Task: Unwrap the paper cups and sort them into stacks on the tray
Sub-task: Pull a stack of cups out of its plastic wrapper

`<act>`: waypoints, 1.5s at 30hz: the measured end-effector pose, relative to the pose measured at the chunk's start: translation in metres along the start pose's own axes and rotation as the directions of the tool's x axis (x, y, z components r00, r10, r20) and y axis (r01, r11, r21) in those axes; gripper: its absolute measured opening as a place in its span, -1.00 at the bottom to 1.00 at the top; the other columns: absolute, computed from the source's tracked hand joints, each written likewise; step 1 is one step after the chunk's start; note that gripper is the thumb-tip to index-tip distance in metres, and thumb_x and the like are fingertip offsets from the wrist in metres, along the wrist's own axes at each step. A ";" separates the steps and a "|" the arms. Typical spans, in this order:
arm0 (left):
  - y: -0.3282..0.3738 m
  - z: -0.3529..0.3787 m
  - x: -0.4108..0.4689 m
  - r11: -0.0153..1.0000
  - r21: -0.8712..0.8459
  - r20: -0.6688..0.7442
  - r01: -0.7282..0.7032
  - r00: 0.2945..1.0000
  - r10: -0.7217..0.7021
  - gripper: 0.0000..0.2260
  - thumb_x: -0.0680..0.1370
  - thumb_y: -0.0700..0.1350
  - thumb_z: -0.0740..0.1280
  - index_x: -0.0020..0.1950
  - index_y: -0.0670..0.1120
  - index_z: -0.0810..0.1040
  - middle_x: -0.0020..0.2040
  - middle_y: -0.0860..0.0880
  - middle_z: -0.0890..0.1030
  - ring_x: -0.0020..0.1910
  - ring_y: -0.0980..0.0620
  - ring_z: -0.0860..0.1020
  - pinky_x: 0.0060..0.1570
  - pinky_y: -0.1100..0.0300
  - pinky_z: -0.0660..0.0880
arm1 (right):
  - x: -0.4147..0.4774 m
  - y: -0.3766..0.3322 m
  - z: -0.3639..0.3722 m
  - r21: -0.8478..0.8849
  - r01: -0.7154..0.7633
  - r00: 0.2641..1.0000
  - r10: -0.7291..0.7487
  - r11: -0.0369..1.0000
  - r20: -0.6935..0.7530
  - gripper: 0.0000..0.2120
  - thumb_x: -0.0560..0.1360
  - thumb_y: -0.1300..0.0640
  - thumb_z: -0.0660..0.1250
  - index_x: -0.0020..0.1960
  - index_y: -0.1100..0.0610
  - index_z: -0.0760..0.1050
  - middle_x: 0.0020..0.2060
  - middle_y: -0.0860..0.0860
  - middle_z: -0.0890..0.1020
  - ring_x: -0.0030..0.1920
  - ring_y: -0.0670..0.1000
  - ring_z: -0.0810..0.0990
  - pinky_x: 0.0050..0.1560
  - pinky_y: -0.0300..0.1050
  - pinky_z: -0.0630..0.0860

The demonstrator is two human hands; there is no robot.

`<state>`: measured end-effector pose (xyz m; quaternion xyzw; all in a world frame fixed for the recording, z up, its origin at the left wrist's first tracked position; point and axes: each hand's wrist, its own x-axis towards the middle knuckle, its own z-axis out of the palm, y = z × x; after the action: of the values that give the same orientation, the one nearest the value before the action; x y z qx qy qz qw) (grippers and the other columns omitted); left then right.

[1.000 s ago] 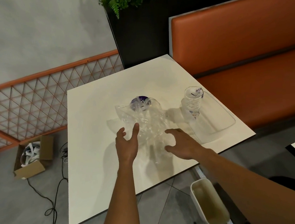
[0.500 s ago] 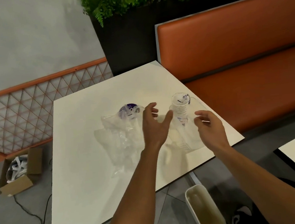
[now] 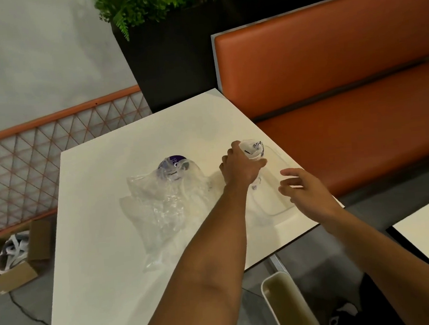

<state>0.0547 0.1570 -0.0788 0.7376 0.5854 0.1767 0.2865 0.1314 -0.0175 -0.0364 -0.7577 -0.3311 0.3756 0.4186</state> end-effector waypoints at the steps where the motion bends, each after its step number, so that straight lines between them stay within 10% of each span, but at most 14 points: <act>1: 0.002 0.001 0.001 1.000 0.003 -0.025 0.006 1.000 -0.006 -0.25 0.42 0.33 0.50 0.45 0.03 0.31 0.35 0.00 0.54 0.29 -0.05 0.52 0.33 -0.02 0.46 | -0.002 0.003 -0.004 0.006 -0.004 1.000 0.004 1.000 0.004 -0.65 0.60 0.15 0.41 0.35 -0.05 0.49 0.18 -0.02 0.63 0.12 -0.02 0.64 0.24 0.10 0.58; 11: 0.021 -0.031 -0.019 0.973 -0.172 -0.233 -0.152 0.966 0.110 -0.34 0.39 0.38 0.46 0.36 0.10 0.39 0.14 0.12 0.58 0.08 0.03 0.62 0.18 0.01 0.62 | -0.013 0.008 -0.014 0.042 -0.001 0.999 0.002 0.999 -0.044 -0.46 0.51 0.08 0.54 0.41 -0.04 0.41 0.23 0.01 0.59 0.16 0.06 0.62 0.06 -0.02 0.55; 19: 0.055 -0.114 -0.086 0.738 -0.613 0.030 -0.282 0.925 0.378 -0.48 0.46 0.07 0.58 0.34 0.02 0.48 0.15 0.07 0.64 0.12 0.06 0.66 0.04 0.20 0.67 | -0.021 -0.025 -0.022 0.089 0.217 0.968 -0.202 0.972 -0.146 0.23 0.12 -0.13 0.74 0.59 -0.19 0.09 0.50 -0.01 0.35 0.40 0.02 0.45 0.28 0.02 0.57; 25: 0.081 -0.143 -0.148 0.637 -0.691 -0.006 -0.342 0.884 0.468 -0.53 0.50 0.23 0.44 0.34 0.11 0.46 0.17 0.19 0.58 0.17 0.09 0.61 0.03 0.29 0.62 | -0.053 -0.038 -0.031 0.105 0.410 0.909 -0.396 0.906 -0.133 -0.31 0.30 0.05 0.70 0.33 -0.08 0.45 0.09 -0.13 0.66 0.11 -0.04 0.66 -0.02 -0.11 0.69; 45: 0.118 -0.091 -0.268 0.601 -0.691 0.118 -0.402 0.757 0.642 -0.46 0.47 0.13 0.54 0.41 0.11 0.49 0.27 0.22 0.62 0.23 0.19 0.61 0.07 0.29 0.62 | -0.192 -0.013 -0.108 0.205 0.413 0.891 -0.347 0.887 -0.293 -0.54 0.42 0.23 0.56 0.07 -0.19 0.41 -0.21 -0.59 0.57 -0.07 -0.50 0.56 -0.29 -0.52 0.49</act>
<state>0.0227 -0.1002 0.0854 0.7574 0.1826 0.3020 0.5494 0.1241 -0.2105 0.0705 -0.6565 -0.3665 0.2282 0.6186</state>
